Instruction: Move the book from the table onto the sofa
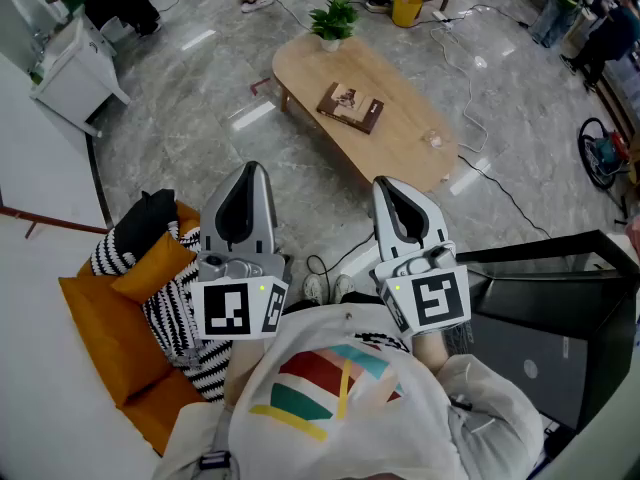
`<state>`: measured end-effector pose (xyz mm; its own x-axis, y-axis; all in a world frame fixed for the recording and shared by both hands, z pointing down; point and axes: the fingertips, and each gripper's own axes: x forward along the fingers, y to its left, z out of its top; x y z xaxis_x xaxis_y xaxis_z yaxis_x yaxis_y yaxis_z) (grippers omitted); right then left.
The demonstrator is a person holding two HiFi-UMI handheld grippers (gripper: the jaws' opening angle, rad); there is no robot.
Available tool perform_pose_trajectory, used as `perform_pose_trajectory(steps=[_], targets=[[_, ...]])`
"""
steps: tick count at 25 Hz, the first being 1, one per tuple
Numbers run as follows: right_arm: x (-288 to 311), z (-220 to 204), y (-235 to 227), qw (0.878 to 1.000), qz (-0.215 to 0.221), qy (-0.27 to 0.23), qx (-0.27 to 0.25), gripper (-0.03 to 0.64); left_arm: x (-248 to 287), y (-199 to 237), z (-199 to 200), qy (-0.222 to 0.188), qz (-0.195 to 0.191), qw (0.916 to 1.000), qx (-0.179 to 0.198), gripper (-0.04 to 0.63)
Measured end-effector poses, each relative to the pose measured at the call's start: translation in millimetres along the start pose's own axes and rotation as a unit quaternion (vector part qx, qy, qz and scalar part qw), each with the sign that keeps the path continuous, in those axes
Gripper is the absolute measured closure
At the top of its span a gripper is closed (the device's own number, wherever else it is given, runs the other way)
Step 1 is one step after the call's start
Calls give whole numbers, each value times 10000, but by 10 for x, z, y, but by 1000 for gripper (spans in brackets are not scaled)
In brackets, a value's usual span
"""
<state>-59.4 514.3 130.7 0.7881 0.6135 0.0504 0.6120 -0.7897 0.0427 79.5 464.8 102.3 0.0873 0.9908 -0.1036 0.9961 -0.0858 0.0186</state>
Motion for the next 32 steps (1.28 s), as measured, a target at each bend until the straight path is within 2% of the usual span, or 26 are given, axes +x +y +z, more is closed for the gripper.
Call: perform_pose_trajectory(steps=[7,11,13,17,20,21,23,25,27,29,32], targets=[[-50,-118,-105,9999,35,122,84,611,69,-46,-31,3,10,10000,-54,589],[22,-104,-205,9980,183,126,593,611,190,-51,-79,100,58,9999,-52,589],[-7,-47,-301,9974,145,-65,708,611,373,-91,-83,100,-53,9999,-65,589],[-35,4,-681,9974,-148,-190,681,610,1175,-464,128,-269,-440,9987,-26,589],[-89,6,-899,9958,-401,-322,753,610,1414,-825,55,-185,-730,9972,9,589],[-119,9,-954,9956,-405,-393,744,609,1396,-920,-14,-136,-807,9965,181,589],[-223,-28,-1026,9959,-345,-516,655,611,1228,-993,-220,-44,-702,9962,510,589],[-298,-149,-1048,9963,-340,-505,601,610,1005,-937,-455,46,-480,9982,350,589],[-269,-285,-1015,9981,-216,-278,502,611,888,-895,-624,140,-485,9987,108,589],[-221,-371,-972,9995,-19,-17,306,609,832,-880,-703,230,-506,9981,258,589],[-135,-453,-971,9995,105,230,193,610,795,-736,-680,208,-252,9985,433,589]])
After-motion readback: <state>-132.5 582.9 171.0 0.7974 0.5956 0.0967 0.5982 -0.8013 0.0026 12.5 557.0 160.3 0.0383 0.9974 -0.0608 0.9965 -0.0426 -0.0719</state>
